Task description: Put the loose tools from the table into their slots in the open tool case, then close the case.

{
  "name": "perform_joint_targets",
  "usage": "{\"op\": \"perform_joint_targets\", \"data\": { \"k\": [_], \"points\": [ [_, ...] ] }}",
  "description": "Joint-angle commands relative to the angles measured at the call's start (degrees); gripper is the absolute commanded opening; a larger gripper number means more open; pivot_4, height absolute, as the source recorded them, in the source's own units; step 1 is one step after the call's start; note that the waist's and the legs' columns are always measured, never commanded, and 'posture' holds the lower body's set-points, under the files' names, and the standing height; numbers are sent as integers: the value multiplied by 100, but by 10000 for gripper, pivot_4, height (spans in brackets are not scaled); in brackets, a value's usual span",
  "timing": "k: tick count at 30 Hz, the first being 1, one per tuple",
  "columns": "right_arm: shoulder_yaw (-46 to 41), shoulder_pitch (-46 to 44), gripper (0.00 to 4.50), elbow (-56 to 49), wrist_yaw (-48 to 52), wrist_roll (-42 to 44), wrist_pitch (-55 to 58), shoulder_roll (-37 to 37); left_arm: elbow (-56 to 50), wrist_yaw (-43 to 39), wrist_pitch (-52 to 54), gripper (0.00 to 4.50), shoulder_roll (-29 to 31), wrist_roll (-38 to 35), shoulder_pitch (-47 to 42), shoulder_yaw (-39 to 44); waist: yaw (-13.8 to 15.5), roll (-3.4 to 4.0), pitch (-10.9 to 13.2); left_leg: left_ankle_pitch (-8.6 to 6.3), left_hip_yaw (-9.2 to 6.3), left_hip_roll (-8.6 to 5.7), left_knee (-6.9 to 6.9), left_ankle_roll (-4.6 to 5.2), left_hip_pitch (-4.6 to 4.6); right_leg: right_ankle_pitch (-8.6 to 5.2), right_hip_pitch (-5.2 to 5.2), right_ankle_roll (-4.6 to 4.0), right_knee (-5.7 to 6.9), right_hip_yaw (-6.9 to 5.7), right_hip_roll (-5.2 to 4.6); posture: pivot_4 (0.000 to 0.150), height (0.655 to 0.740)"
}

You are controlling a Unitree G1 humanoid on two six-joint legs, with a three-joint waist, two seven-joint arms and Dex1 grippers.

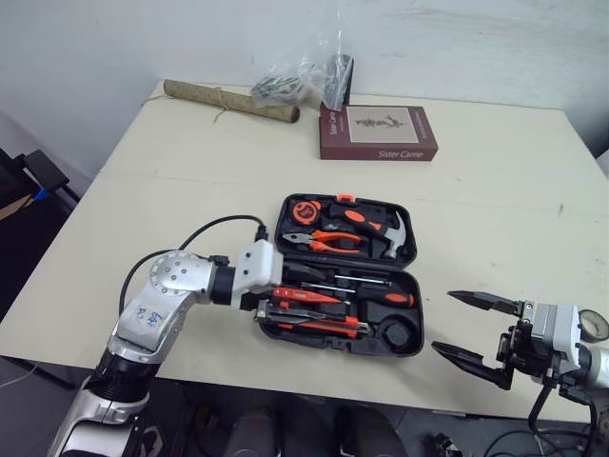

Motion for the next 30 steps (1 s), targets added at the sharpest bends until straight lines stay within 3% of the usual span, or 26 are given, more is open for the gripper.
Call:
{"op": "perform_joint_targets", "data": {
  "k": [1, 4, 17, 25, 30],
  "points": [
    [-66, 65, 45000, -57, -8, 19, -87, 73, 221, -117, -705, 14367, -23, 271, 43, -211, 3, 0, 0, -1, 0, -1, 0, 1, -2, 0, 0, 0, -3, -1, 0, 1500, 7400],
    [-57, 83, 45000, -7, 0, -23, -120, 107, 473, -25, -928, 749, -146, 487, 10, -429, -4, 0, 0, -4, 2, -2, 0, 4, -2, 1, 1, 2, -6, 0, -2, 1500, 7400],
    [-116, 186, 45000, -37, -49, -78, -182, 159, 1280, 258, -1265, 749, -129, 1661, -133, -1221, -2, 19, -11, -7, 5, -2, -1, 4, 9, 2, 8, 3, -3, 1, -4, 1500, 7400],
    [-133, 280, 45000, -16, -129, -105, -241, 198, 1150, 134, -830, 749, -144, 1768, -151, -1650, -4, 40, -26, -10, 4, -2, -2, 5, 12, 1, 10, 3, -3, 0, -6, 1500, 7400],
    [-323, 445, 45000, -14, -260, -101, -283, 255, 1215, 179, -1654, 749, -285, 1358, -244, -1183, 1, 45, -29, -11, 4, -3, -2, 8, 11, 1, 11, 3, -8, 0, -11, 1500, 7400]
  ]
}}
